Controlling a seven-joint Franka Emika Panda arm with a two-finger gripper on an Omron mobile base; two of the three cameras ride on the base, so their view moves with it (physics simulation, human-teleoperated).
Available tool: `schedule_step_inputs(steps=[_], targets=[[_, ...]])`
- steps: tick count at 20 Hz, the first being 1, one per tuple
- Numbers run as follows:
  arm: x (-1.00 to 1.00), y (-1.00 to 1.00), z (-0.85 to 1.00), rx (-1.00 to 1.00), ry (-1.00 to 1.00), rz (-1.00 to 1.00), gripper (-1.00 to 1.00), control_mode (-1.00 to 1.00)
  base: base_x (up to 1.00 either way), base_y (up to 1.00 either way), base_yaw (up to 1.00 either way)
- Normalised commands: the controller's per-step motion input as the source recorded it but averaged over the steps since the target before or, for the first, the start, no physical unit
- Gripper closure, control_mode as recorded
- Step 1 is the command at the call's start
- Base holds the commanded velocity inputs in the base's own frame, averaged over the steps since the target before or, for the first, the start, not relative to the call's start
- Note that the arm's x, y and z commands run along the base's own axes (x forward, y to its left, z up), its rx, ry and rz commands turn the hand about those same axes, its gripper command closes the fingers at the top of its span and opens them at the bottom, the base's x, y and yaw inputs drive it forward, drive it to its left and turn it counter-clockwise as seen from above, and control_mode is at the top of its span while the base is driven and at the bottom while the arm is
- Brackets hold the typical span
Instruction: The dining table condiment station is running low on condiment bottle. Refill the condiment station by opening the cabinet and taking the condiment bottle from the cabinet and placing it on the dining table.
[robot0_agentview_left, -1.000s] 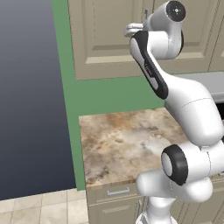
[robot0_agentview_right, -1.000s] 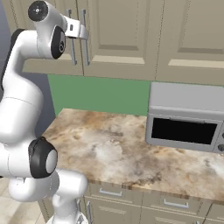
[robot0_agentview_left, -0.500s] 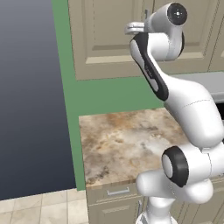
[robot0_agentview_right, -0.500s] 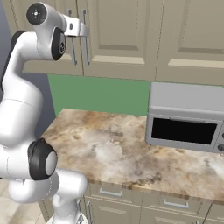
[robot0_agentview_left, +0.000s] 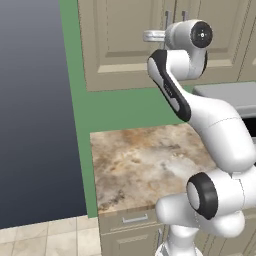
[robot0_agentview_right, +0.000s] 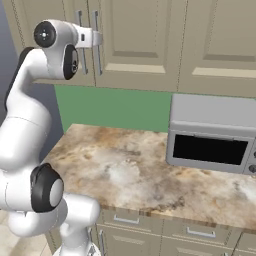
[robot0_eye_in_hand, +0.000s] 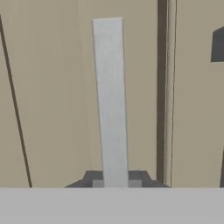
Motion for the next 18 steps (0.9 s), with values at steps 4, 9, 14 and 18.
schedule_step_inputs(steps=[4,9,14,18], targets=[[0.48,0.01,-0.09,0.00,-0.10,0.00,1.00,-1.00,0.00,0.00,0.00],[0.20,0.18,-0.08,-0.01,-0.11,0.02,1.00,-1.00,0.00,0.00,0.00],[-0.19,0.39,-0.08,-0.01,-0.10,0.15,1.00,-1.00,0.00,0.00,0.00],[-0.64,0.75,-0.04,0.00,-0.01,0.10,1.00,-1.00,0.00,0.00,0.00]])
